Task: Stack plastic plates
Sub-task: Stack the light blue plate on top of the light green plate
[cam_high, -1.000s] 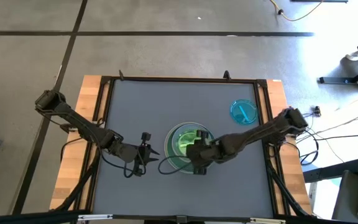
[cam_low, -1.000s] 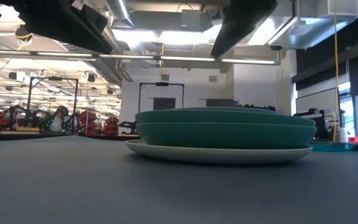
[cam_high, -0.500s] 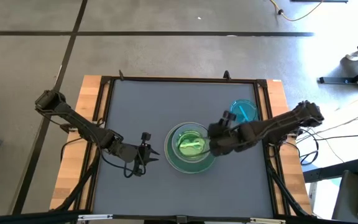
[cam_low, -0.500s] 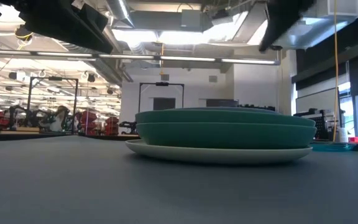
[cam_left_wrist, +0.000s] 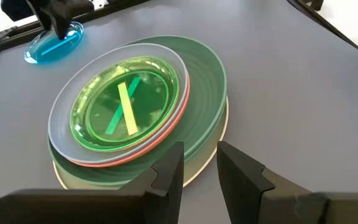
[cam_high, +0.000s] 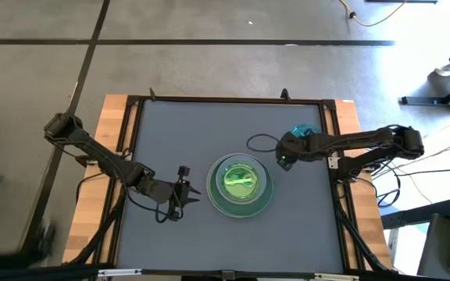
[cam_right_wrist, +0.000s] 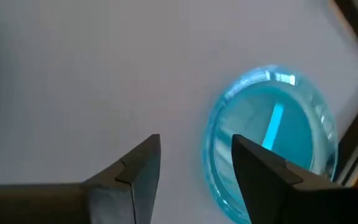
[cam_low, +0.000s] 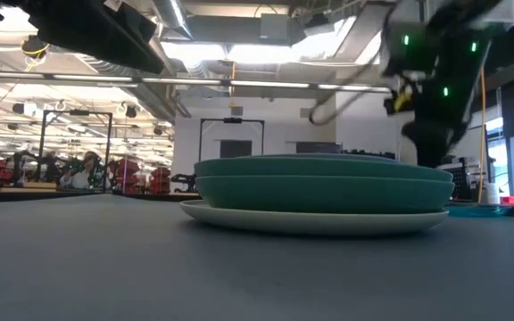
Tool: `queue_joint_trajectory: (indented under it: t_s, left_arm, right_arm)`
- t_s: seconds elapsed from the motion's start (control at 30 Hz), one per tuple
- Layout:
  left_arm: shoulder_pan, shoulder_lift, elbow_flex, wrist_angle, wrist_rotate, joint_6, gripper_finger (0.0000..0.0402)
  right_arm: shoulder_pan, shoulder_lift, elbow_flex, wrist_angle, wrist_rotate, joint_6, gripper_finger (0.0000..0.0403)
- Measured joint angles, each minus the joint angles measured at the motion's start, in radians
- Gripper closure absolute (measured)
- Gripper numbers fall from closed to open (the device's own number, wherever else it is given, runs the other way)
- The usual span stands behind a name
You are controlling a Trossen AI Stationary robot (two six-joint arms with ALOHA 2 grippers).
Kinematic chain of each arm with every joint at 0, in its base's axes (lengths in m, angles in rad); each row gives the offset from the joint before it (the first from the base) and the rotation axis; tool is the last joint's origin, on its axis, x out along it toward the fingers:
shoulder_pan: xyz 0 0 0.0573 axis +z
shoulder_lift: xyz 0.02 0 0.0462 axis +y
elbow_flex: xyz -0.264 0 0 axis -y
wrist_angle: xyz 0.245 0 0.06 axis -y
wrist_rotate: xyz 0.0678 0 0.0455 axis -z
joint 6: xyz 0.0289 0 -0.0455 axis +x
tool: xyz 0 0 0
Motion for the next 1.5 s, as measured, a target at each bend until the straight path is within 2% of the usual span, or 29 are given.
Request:
queue_joint_trajectory:
  t_s: [0.23, 0.53, 0.73, 1.1, 1.17, 1.27, 1.5]
  left_arm:
    - [0.011, 0.000, 0.000, 0.001, -0.002, 0.002, 0.0311]
    - [0.011, 0.000, 0.000, 0.001, 0.000, 0.002, 0.0311]
    - [0.011, 0.000, 0.000, 0.001, 0.000, 0.002, 0.0311]
    - [0.010, 0.000, 0.000, 0.001, 0.000, 0.002, 0.0311]
    - [0.010, 0.000, 0.000, 0.001, 0.000, 0.002, 0.0311]
    - [0.010, 0.000, 0.000, 0.001, 0.000, 0.002, 0.0311]
    - [0.010, 0.000, 0.000, 0.001, 0.000, 0.002, 0.0311]
  right_arm:
    - [-0.169, -0.001, -0.159, 0.241, -0.027, -0.035, 0.0214]
    - [-0.276, 0.001, -0.245, 0.421, -0.020, -0.079, 0.0215]
    - [-0.322, 0.004, -0.299, 0.477, -0.021, -0.082, 0.0252]
    - [-0.318, 0.003, -0.322, 0.551, -0.065, -0.165, 0.0390]
    - [-0.318, 0.004, -0.316, 0.557, -0.072, -0.183, 0.0398]
    - [-0.295, 0.003, -0.306, 0.560, -0.075, -0.186, 0.0389]
    - [-0.184, 0.003, -0.227, 0.564, -0.029, -0.213, 0.0401]
